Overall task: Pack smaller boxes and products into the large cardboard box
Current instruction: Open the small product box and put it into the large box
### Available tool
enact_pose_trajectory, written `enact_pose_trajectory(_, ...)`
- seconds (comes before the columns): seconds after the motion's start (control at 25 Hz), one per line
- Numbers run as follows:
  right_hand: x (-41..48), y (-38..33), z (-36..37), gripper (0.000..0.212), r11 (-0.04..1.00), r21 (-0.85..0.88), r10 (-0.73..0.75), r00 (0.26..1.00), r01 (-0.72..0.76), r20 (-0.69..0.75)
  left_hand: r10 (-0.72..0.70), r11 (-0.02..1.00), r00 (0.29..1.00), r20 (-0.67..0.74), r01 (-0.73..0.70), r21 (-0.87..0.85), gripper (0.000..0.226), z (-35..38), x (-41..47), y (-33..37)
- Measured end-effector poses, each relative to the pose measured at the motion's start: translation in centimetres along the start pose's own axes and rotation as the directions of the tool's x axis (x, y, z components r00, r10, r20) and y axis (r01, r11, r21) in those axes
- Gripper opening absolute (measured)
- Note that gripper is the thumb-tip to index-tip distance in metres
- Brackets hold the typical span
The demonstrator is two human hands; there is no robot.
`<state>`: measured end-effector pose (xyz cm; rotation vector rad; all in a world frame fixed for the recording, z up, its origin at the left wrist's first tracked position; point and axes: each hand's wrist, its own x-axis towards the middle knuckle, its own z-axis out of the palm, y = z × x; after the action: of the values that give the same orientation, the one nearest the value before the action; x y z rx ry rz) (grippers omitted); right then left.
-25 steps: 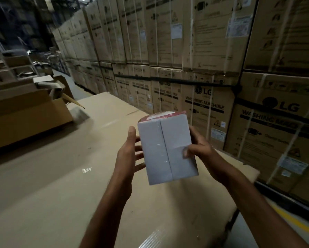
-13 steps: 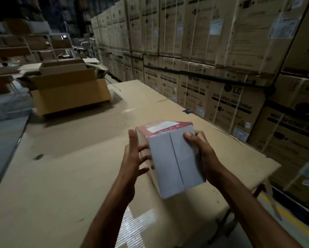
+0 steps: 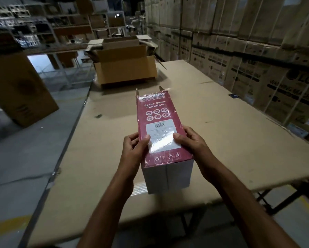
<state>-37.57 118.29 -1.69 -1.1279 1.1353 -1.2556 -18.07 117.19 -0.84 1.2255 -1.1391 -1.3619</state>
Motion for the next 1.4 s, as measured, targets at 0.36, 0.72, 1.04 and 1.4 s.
enact_pose_trajectory(0.36,-0.2,0.0,12.7,0.107,0.922,-0.355,-0.026,0.941,0.153,0.338,0.229,0.933,0.970,-0.082,-0.194,0.302,0.088,-17.3,-3.6,1.5)
enact_pose_trajectory(0.72,2.6,3.1,36.7,0.098,0.846,-0.414,-0.195,0.917,0.336,0.347,0.336,0.801,0.941,0.026,-0.300,0.517,0.083,-39.6,-2.7,3.2)
enact_pose_trajectory(1.04,9.8,3.9,50.2,0.061,0.949,-0.238,-0.238,0.966,0.209,-0.101,0.374,0.838,0.914,-0.159,-0.260,0.480,0.052,-47.8,4.6,4.2)
enact_pose_trajectory(1.4,22.0,3.9,55.6,0.059,0.750,-0.566,-0.433,0.901,0.342,-0.030,0.538,0.707,0.843,-0.006,-0.447,0.548,0.051,-54.6,19.3,7.4)
